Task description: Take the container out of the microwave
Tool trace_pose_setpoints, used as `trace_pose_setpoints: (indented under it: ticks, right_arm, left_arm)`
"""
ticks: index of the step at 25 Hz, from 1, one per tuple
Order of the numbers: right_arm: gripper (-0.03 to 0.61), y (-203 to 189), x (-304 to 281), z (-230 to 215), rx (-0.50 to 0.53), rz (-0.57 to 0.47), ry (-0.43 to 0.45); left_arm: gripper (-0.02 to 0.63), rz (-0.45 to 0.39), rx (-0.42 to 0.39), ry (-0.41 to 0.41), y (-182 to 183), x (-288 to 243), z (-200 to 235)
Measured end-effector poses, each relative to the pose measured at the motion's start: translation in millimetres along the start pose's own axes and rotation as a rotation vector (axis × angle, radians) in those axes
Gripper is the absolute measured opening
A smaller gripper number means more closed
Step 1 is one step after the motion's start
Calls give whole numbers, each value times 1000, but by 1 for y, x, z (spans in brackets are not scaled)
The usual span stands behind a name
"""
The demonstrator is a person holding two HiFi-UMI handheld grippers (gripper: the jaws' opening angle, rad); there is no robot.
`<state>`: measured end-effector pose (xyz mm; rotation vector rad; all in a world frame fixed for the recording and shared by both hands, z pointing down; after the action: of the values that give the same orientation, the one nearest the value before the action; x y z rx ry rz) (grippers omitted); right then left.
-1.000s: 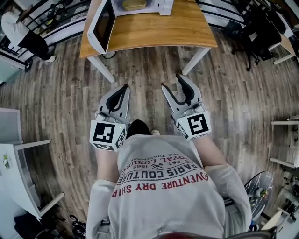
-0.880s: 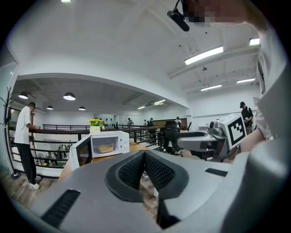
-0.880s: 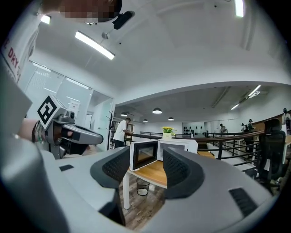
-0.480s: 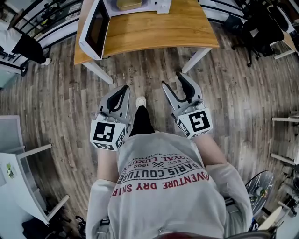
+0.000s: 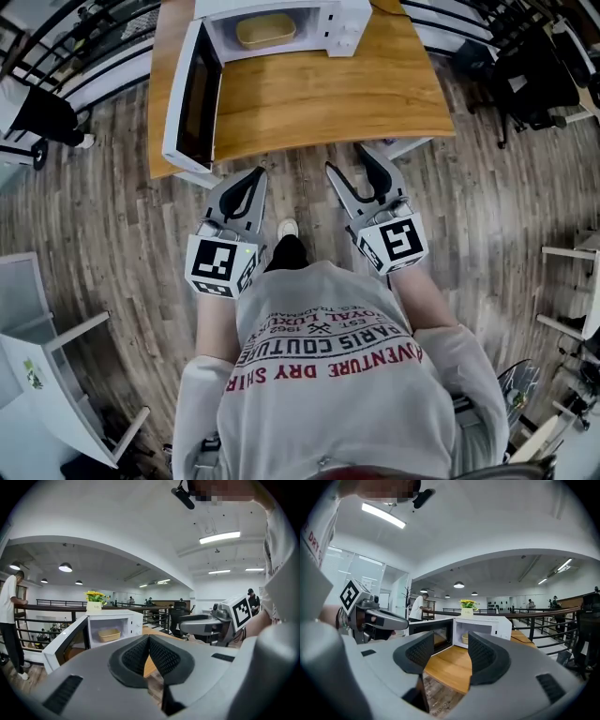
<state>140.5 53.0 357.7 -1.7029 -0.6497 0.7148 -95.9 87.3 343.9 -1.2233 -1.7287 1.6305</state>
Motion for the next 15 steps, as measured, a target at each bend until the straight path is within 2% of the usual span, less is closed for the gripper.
trace_pose_setpoints:
  ticks: [8,11,15]
  right_arm:
    - [224,24,-102,-30,-26,31,-45]
    - [224,29,-130,-42,-48,55,-64]
    - [224,28,-163,-58,-37,112,-32]
  left_arm:
    - [15,-4,8,-53,0,-68,87]
    - [15,5,14,-56,0,-87,106]
    - [15,25,34,-42,-5,-106,120]
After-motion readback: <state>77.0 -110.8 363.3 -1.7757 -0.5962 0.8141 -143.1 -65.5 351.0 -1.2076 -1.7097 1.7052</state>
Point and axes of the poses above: the fingertips, and each gripper's own axes: x backward along the fingers, z to its left, y out of its top, the point moved 10 cm from there along x, backward along the fingers, and after that the axes turned 13 degrees about -x, right-handed, at the moved point
